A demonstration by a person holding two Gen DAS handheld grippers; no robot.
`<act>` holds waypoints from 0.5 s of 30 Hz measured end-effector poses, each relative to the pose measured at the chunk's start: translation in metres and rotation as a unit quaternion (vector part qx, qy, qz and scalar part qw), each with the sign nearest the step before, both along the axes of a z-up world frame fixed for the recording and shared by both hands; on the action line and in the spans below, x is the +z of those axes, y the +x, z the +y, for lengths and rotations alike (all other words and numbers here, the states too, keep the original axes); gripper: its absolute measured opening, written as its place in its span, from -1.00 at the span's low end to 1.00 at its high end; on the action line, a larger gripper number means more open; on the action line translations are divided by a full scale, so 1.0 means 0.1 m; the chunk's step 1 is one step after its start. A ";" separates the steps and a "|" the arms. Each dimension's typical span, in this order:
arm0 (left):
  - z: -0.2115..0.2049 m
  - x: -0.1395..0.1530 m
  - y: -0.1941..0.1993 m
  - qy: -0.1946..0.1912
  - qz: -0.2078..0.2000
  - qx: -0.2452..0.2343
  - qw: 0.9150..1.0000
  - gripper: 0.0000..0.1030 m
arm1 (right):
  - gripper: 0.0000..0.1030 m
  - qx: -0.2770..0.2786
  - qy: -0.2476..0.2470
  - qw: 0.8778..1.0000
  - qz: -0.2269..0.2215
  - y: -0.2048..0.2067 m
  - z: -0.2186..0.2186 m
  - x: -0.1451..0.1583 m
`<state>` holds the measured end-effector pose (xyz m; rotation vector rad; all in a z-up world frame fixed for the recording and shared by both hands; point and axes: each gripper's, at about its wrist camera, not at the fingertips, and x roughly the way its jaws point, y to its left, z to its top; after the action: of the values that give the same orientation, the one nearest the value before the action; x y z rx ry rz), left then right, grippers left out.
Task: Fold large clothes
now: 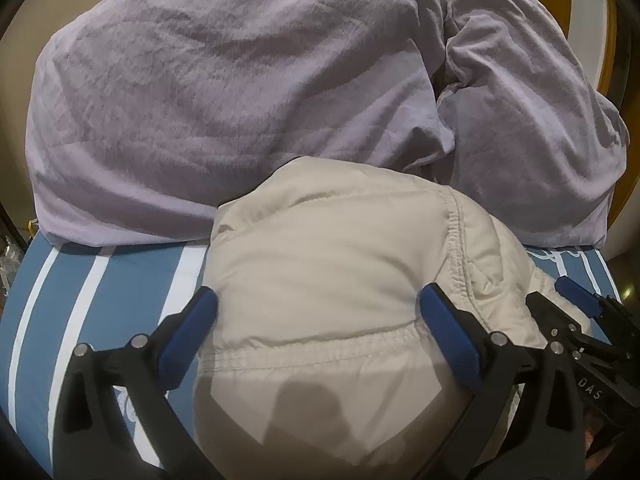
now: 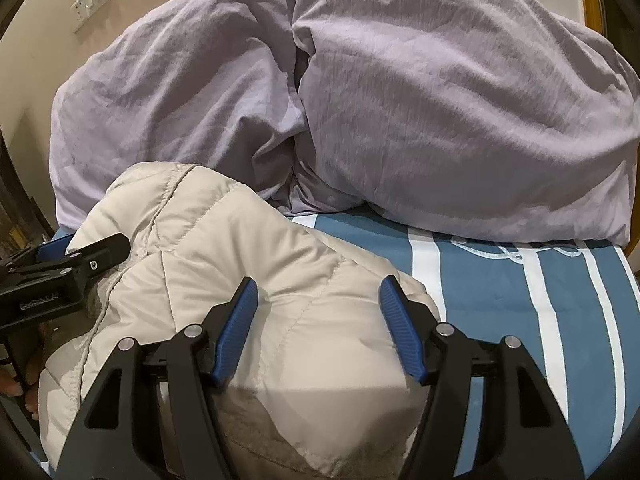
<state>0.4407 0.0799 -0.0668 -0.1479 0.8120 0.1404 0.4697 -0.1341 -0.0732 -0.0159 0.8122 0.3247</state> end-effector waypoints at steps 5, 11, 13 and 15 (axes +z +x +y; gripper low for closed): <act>0.00 -0.03 0.01 -0.002 -0.002 0.000 1.000 0.97 | 0.29 -0.003 0.003 1.000 0.002 0.02 0.00 -0.06; -0.02 -0.05 0.01 0.002 -0.005 -0.001 1.000 0.97 | 0.32 -0.012 0.007 1.000 -0.001 0.02 -0.02 -0.10; -0.02 -0.06 0.01 0.003 -0.006 -0.001 1.000 0.97 | 0.33 -0.014 0.009 1.000 -0.003 0.01 -0.03 -0.11; -0.02 -0.06 0.01 0.005 -0.006 -0.002 1.000 0.97 | 0.35 -0.019 0.010 1.000 -0.004 0.00 -0.04 -0.12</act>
<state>0.4413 0.0775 -0.0726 -0.1370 0.7992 0.1390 0.4699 -0.1379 -0.0855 0.0165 0.8002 0.2955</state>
